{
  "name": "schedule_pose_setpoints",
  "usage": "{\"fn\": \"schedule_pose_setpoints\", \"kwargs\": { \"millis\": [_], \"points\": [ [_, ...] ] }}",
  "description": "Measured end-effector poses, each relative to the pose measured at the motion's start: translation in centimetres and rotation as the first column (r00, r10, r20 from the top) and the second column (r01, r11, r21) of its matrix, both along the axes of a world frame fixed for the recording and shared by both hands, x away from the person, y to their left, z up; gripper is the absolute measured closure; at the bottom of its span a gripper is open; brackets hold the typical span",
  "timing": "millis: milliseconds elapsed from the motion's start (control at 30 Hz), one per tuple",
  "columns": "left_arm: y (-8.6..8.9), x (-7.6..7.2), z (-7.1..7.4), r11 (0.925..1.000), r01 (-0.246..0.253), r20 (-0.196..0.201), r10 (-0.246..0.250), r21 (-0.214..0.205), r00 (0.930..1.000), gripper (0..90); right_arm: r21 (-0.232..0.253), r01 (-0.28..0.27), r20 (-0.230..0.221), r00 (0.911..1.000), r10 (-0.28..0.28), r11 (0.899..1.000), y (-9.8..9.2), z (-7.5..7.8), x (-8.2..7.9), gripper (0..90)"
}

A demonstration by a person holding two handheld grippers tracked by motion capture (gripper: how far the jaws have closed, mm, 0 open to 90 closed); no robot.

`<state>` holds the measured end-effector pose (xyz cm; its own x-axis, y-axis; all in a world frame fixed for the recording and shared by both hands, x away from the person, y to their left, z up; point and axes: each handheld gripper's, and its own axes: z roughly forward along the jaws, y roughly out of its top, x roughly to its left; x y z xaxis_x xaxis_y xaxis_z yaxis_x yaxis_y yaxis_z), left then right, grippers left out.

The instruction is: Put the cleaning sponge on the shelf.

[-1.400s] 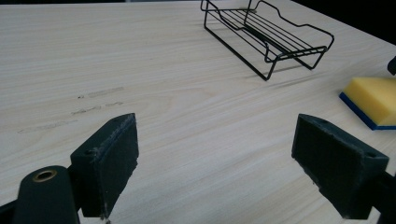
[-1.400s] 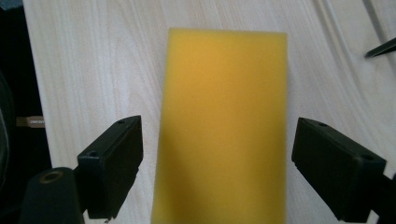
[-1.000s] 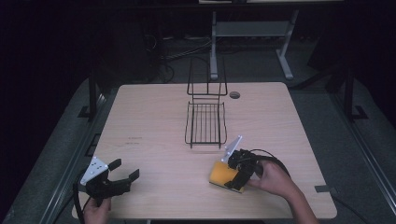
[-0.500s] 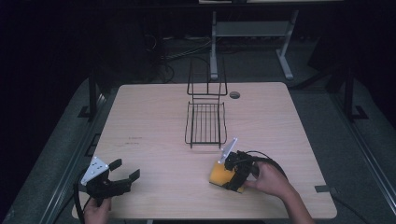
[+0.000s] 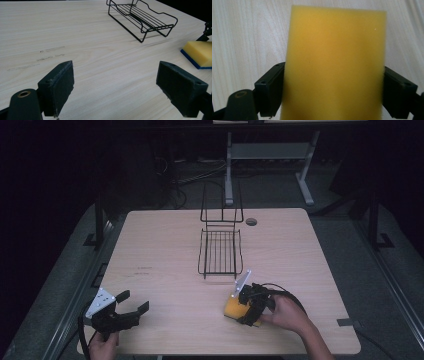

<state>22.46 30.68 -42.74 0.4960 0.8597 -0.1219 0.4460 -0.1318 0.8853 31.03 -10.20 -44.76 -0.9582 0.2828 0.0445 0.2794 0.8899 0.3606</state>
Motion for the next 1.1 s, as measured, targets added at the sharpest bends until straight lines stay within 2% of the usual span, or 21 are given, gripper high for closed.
{"fn": "schedule_pose_setpoints", "kwargs": {
  "millis": [167,367,533,767,967,1100],
  "points": [
    [0.0,0.0,0.0,1.0,-0.001,0.0,0.001,-0.001,1.0,14.0,-0.007,-0.01,0.015,0.9998,0.01,1.0,0.1,-0.1,-0.2,21.0],
    [0.0,0.0,0.1,1.0,-0.002,0.001,0.002,-0.004,1.0,14.0,-0.002,-0.018,0.015,0.9997,0.018,1.0,0.1,0.4,-0.2,21.3],
    [0.0,0.0,0.1,1.0,-0.001,0.0,0.001,-0.006,1.0,14.0,0.026,-0.041,0.015,0.999,0.041,0.999,0.3,1.1,0.1,21.4],
    [-0.1,0.0,0.1,1.0,0.006,0.004,-0.006,0.007,1.0,14.0,0.036,-0.072,0.004,0.9974,0.072,0.997,0.7,2.0,1.0,21.4],
    [0.0,0.0,0.1,1.0,-0.001,0.003,0.001,-0.001,1.0,14.1,0.064,-0.081,-0.004,0.9966,0.082,0.995,1.0,3.0,2.0,21.4],
    [0.0,0.0,0.2,1.0,0.0,0.005,0.0,-0.004,1.0,14.0,0.064,-0.097,0.002,0.9953,0.097,0.993,1.3,3.6,2.6,21.4]
  ]
}}
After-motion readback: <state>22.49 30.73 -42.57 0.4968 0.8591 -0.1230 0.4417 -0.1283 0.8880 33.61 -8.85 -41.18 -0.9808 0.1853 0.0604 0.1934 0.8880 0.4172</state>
